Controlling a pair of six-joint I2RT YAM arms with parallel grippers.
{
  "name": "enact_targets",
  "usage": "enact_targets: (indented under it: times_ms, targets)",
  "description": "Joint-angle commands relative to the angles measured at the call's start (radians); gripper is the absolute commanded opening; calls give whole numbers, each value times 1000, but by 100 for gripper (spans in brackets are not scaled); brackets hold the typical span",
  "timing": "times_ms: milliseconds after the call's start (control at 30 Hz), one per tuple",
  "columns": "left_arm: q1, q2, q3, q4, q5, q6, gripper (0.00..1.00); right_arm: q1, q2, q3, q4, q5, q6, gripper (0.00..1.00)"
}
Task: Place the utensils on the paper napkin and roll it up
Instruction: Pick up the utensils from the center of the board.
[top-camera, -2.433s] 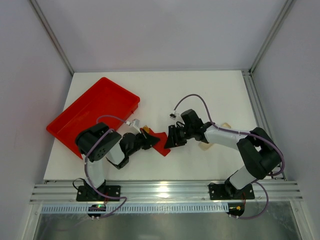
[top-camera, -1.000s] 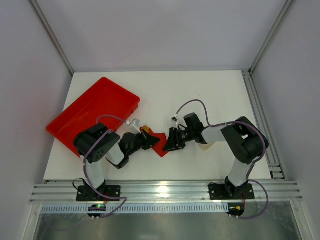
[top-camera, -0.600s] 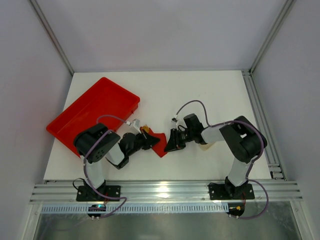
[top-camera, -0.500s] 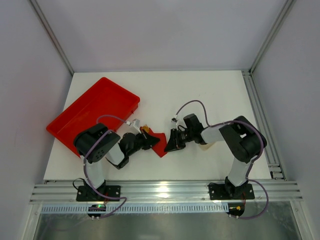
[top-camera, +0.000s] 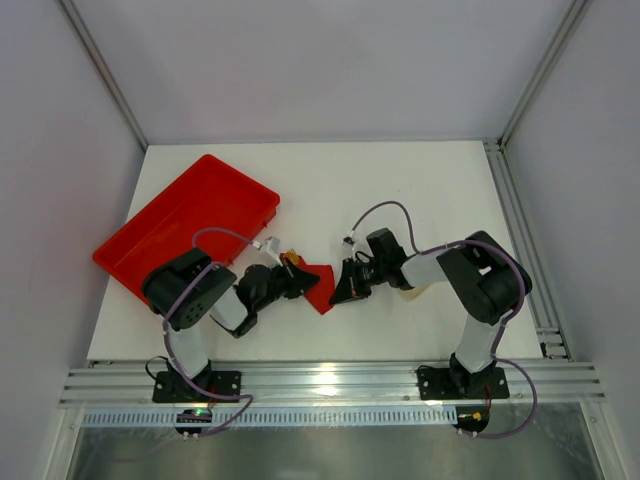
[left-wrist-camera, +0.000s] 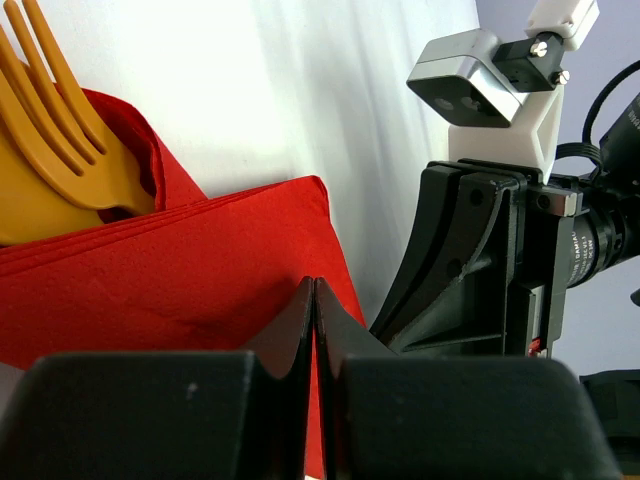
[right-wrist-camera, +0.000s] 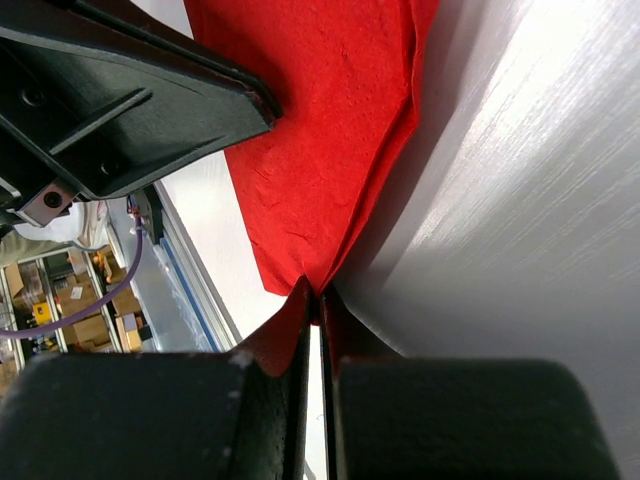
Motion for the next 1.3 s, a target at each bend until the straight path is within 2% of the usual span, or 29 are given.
enact_targets:
  times_ms: [0, 167, 333, 367, 400, 467, 500, 600, 700, 833, 1067, 1267]
  targets:
    - [-2, -50, -3, -13, 3, 45, 0, 8, 17, -18, 18, 39, -12, 4]
    - [-4, -115, -2, -73, 1, 65, 3, 8, -3, -23, 18, 41, 1, 4]
    - [-4, -226, -5, -163, 1, 76, 18, 7, -5, -17, 7, 39, 12, 4]
    - [-4, -292, -6, -196, -5, 80, 22, 8, -5, -13, 4, 36, 16, 4]
    - [-4, -334, -8, -276, -28, 88, 30, 8, -6, -13, 3, 35, 19, 4]
    - [-2, -463, -5, -393, -51, 97, 36, 8, -14, -13, 1, 32, 35, 4]
    - [-5, -508, -2, -523, -87, 113, 42, 8, -25, -12, -3, 32, 38, 4]
    - [-7, -682, 4, -765, -161, 114, 48, 8, -51, -6, -17, 29, 57, 4]
    - [-7, -821, -19, -881, -177, 88, 52, 8, -72, 0, -22, 21, 88, 4]
    - [-8, -931, -61, -1028, -163, 21, 55, 8, -97, 11, -43, 21, 113, 4]
    - [-44, -1014, -175, -992, -186, -70, 67, 8, -106, 23, -48, 16, 148, 4]
    - [-85, -927, -219, -842, -190, -108, 76, 8, -105, 8, 12, -13, 205, 4]
